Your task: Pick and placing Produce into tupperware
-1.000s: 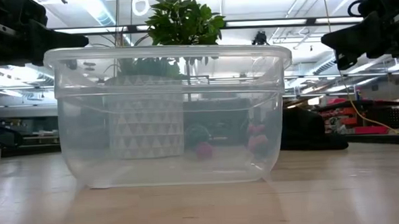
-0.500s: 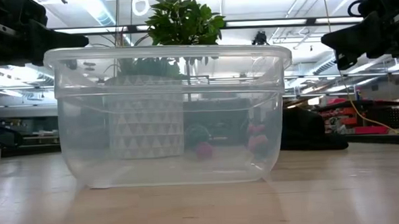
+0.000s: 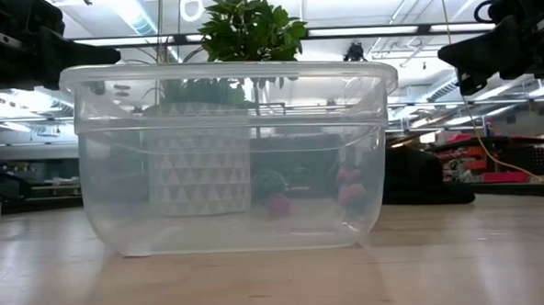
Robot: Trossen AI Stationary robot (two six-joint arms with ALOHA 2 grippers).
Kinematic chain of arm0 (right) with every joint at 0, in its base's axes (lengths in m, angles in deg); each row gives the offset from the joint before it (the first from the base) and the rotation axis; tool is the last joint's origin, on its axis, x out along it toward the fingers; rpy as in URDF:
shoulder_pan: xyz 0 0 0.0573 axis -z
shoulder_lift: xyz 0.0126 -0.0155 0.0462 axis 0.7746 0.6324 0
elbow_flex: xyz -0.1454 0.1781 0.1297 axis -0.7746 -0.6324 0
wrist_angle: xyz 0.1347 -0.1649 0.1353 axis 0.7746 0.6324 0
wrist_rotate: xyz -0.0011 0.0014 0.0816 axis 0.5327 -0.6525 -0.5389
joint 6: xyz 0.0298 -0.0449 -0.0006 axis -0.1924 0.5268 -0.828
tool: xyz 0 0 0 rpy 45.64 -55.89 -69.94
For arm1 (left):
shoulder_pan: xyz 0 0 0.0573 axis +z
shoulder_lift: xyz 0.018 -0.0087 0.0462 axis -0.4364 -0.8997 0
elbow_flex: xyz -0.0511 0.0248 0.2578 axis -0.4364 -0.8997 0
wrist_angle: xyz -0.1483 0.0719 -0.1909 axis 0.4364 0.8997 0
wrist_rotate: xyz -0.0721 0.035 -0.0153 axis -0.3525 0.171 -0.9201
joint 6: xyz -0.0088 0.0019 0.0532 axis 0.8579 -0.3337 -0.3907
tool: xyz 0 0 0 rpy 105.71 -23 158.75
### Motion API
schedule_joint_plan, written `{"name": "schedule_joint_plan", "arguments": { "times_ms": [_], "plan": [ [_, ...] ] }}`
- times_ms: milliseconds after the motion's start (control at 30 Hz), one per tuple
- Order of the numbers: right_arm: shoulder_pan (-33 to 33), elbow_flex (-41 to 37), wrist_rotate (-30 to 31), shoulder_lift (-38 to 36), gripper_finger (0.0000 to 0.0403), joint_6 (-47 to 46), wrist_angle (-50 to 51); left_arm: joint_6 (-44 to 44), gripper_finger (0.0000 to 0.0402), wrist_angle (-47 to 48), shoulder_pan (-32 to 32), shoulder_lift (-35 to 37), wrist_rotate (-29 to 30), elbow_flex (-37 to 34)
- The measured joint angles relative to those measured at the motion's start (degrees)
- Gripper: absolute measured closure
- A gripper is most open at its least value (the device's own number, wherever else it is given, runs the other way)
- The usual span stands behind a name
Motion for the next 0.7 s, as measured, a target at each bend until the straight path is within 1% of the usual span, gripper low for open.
{"name": "schedule_joint_plan", "arguments": {
  "times_ms": [267,567,700],
  "plan": [
    [0.01,0.0,0.0,0.0,0.0373,0.0,0.0,0.0,0.0366,0.0,-0.01,0.02,0.0,0.0],
    [0.0,0.0,-0.01,0.01,0.0373,0.0,0.0,0.01,0.0376,-0.01,-0.01,0.01,0.0,-0.01],
    [0.0,0.01,-0.01,0.01,0.0373,0.0,0.0,0.0,0.0374,-0.01,-0.02,0.02,-0.01,-0.01]
  ]
}}
